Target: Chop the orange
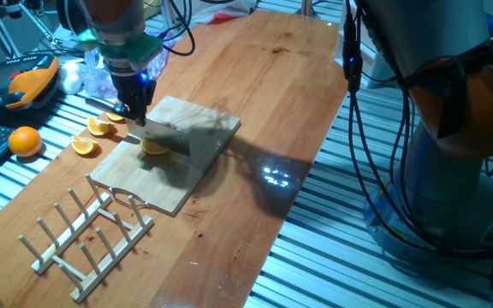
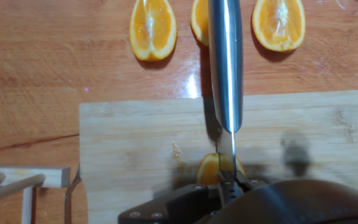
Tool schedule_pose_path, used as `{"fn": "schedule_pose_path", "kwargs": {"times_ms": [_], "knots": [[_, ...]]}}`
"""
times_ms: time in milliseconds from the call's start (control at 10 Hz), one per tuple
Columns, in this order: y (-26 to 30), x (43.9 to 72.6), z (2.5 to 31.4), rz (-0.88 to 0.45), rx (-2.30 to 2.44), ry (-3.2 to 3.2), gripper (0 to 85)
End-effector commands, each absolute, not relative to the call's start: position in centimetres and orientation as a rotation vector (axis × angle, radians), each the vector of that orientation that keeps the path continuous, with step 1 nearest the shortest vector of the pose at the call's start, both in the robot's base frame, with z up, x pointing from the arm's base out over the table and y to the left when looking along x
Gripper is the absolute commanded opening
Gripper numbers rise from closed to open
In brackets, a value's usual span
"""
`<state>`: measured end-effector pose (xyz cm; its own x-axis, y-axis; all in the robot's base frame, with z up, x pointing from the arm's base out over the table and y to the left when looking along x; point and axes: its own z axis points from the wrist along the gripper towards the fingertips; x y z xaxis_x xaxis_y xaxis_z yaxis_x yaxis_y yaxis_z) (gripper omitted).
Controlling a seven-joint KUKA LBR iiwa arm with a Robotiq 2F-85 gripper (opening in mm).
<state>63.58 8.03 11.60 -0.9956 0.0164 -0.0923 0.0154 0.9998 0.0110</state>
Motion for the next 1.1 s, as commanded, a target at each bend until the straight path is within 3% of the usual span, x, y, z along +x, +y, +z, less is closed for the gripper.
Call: {"fn": "schedule_pose_path", "kwargs": {"times_ms": [0,1000], "knots": [[8.01,63.57,11.55,0.018,0.023,3.049,0.0],[8.18,63.18,10.86,0.025,0.019,3.055,0.0]]}}
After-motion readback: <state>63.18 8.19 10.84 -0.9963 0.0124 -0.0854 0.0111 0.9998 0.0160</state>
